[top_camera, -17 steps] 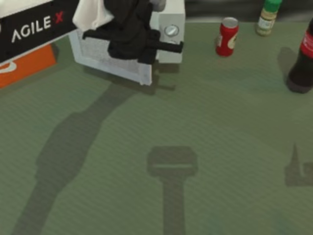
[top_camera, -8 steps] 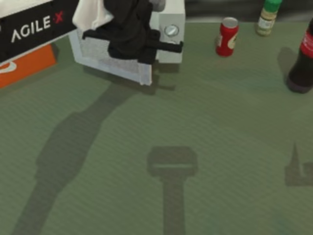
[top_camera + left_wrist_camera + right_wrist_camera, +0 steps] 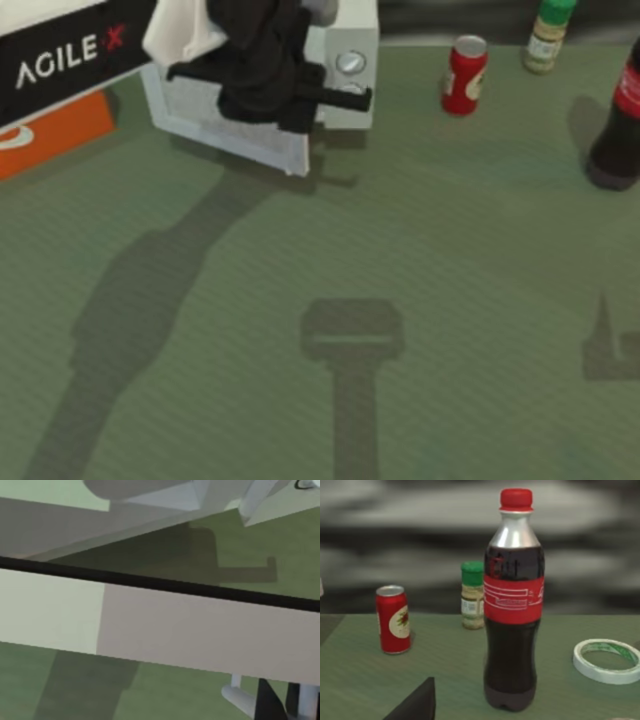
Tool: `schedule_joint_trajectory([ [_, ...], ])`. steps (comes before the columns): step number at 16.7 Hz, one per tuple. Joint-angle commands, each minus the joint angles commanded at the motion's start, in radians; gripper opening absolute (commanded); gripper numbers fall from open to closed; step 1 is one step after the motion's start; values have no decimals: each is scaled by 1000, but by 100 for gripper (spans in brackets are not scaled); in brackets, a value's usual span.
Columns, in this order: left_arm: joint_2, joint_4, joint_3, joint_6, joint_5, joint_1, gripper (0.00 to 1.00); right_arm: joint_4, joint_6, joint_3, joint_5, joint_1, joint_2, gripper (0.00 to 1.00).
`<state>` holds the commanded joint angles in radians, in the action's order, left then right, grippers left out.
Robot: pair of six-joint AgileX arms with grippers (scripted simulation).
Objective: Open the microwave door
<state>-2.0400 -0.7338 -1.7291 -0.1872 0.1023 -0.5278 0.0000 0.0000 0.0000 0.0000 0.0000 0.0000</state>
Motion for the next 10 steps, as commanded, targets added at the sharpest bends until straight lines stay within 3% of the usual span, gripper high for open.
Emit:
schedule_joint_trajectory([
  [5, 55, 29, 94, 89, -44, 25, 0, 0, 0, 0, 0, 0, 0, 100],
  [10, 66, 36, 100, 97, -49, 27, 0, 0, 0, 0, 0, 0, 0, 100],
])
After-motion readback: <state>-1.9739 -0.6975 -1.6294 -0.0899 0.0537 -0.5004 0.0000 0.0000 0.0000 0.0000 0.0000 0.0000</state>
